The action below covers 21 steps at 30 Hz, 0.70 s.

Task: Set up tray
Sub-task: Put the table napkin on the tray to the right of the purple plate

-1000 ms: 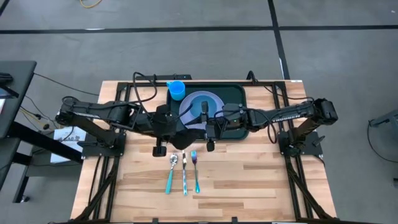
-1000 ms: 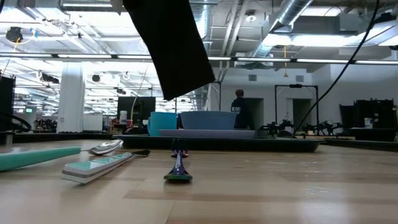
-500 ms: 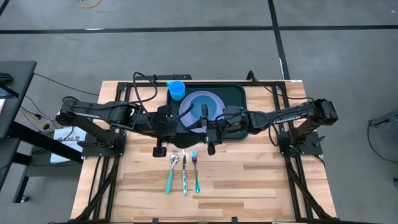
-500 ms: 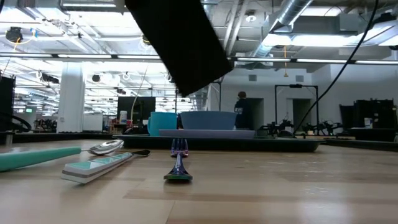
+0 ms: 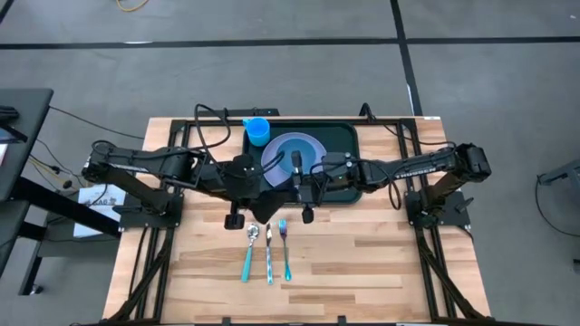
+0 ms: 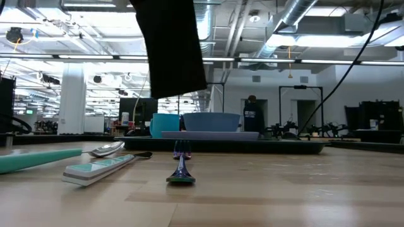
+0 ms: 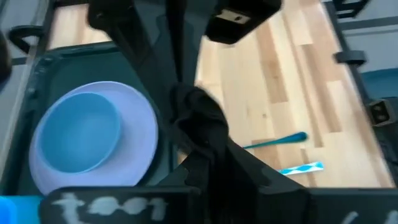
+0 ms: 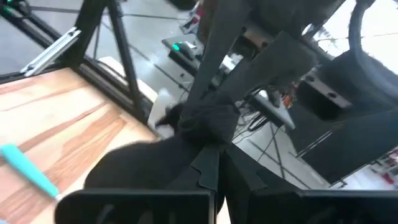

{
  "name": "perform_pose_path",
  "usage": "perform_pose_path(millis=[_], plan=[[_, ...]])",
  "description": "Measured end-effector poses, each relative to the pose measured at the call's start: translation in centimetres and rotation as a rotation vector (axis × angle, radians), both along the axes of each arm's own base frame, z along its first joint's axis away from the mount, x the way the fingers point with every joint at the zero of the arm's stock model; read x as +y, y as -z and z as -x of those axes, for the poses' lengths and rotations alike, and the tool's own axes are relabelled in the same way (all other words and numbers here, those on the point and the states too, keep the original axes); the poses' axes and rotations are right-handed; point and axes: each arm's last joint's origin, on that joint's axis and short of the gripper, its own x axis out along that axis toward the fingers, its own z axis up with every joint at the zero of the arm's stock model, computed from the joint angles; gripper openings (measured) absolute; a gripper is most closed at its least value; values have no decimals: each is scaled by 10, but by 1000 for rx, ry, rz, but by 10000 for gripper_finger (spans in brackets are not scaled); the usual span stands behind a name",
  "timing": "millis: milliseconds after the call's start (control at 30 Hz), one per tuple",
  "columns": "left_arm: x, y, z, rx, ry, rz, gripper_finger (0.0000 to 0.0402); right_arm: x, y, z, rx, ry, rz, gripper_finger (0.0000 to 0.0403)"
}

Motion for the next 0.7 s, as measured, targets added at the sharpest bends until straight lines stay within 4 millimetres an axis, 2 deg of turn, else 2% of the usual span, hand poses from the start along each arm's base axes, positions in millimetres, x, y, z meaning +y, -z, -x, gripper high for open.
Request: perform_pose_path(millis=[300,433,700], plan=[[-1,-1,0,-8,16,30,67,10,2,2,30,33,-1,1],[-2,-1,0,-7,24,36,101,13,4,3,71,63,15,1],[-3,3,4,48,44,1,168,12,-8,5,158,160,10,1]])
